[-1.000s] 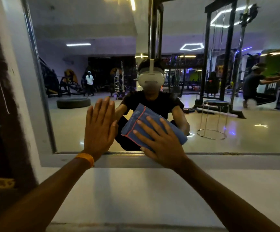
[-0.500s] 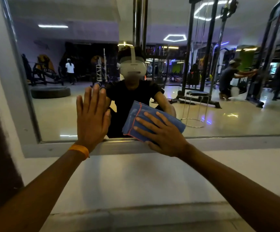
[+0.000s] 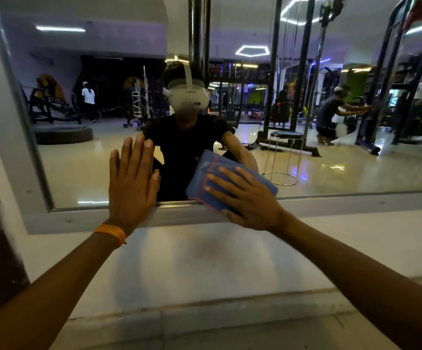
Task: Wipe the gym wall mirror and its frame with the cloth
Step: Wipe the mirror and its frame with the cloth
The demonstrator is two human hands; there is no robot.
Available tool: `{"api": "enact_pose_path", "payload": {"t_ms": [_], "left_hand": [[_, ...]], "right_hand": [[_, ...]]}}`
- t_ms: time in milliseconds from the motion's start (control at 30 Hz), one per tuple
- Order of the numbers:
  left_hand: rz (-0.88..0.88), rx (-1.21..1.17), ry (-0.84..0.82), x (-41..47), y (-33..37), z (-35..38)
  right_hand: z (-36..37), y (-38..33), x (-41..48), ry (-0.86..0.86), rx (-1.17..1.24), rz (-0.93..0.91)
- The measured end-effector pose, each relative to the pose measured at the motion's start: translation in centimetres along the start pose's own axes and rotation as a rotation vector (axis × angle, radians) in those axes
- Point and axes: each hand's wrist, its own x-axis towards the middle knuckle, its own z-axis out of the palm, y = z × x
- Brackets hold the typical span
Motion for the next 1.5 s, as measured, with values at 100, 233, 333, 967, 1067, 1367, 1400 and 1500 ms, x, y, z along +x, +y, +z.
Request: {"api": "enact_pose_path", "payload": {"t_ms": [100,233,333,967,1067,1367,1400,1500], "left_hand": [[0.003,-0.009,0.005,-0.6,-1.5,-0.8],[0.022,0.039,0.007,-1.0,-3.9,-1.8],[0.022,0.041,0.002,-1.2,-4.3,-1.9],[0.007,0.039,0.002,-0.6,-5.5,-2.4],[0.007,0.024,-0.014,-1.0,-5.9,-2.6],[0.023,0.070,0.010,-0.8,-6.3,-1.9],[0.035,0.066,0.010,-0.9,-6.4,-2.0],[0.026,0.045,0.018,-0.9,-6.1,-2.2]], "right_hand": [[-0.6,2.7,-5.0,-0.015,-0.044,0.077],[0.1,0.0,-2.7,-0.001,0.042,0.128],[0.8,-4.2,3.7,0.007,0.062,0.025],[0.6,-4.8,8.8,0.133,0.064,0.076],[-0.1,-0.3,3.1,0.166,0.015,0.188],[0.9,-5.3,8.9,0.154,0.076,0.079],[0.9,-4.7,8.1,0.140,0.064,0.030],[0.6,-1.0,2.5,0.084,0.067,0.015]]}}
